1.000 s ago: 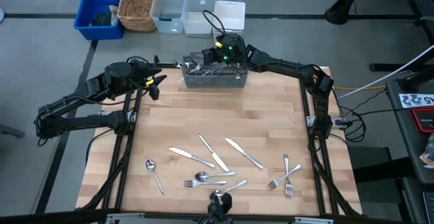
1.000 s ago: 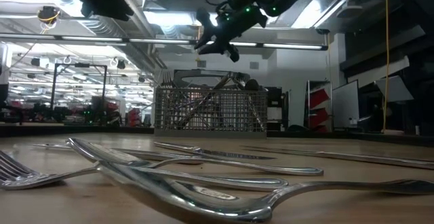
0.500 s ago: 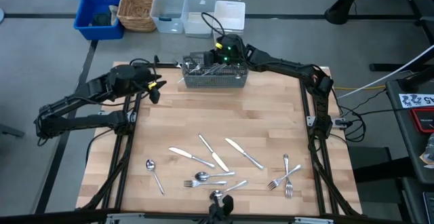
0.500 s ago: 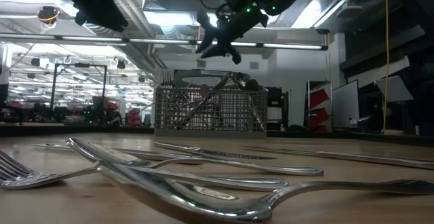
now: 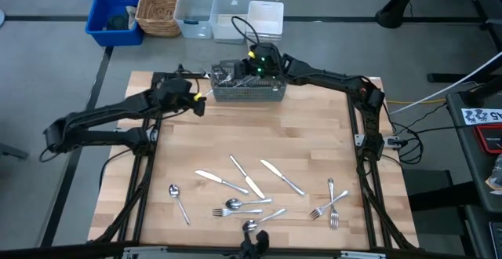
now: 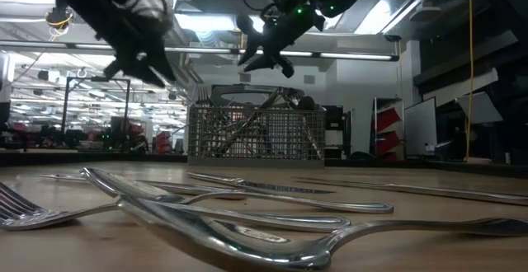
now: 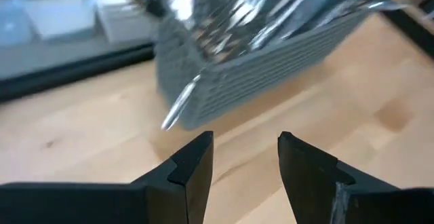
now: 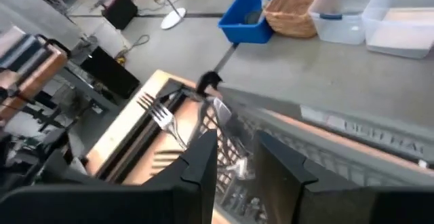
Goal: Sort silverware
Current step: Adjust the silver fork in the dishwasher utensil holder
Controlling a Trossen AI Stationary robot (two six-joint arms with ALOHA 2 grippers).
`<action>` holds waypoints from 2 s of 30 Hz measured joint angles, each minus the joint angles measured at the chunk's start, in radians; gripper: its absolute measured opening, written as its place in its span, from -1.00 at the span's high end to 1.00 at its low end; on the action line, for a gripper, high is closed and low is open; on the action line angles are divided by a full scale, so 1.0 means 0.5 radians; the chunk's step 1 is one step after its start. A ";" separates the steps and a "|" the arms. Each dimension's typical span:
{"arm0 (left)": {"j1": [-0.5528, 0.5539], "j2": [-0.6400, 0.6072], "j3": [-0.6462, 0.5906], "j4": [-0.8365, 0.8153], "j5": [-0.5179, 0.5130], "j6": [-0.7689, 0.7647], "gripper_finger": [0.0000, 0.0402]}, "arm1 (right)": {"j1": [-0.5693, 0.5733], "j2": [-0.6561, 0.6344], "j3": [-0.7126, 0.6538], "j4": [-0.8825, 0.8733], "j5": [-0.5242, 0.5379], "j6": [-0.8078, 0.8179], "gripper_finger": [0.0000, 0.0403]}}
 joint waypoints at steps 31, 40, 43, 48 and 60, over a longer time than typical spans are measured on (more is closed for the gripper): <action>0.625 0.251 -0.418 0.553 0.180 -0.576 0.24 | 0.080 0.169 0.257 -0.359 -0.061 -0.099 0.52; 0.639 0.251 -0.418 0.551 0.180 -0.561 0.24 | 0.010 0.197 0.256 -0.374 0.002 -0.101 0.52; 0.639 0.251 -0.418 0.551 0.180 -0.548 0.24 | -0.004 0.235 0.257 -0.368 -0.043 -0.100 0.52; 0.639 0.254 -0.417 0.552 0.180 -0.544 0.24 | 0.001 0.303 0.256 -0.320 -0.106 -0.100 0.52; 0.639 0.256 -0.417 0.549 0.180 -0.513 0.24 | -0.018 0.336 0.255 -0.252 -0.039 -0.103 0.52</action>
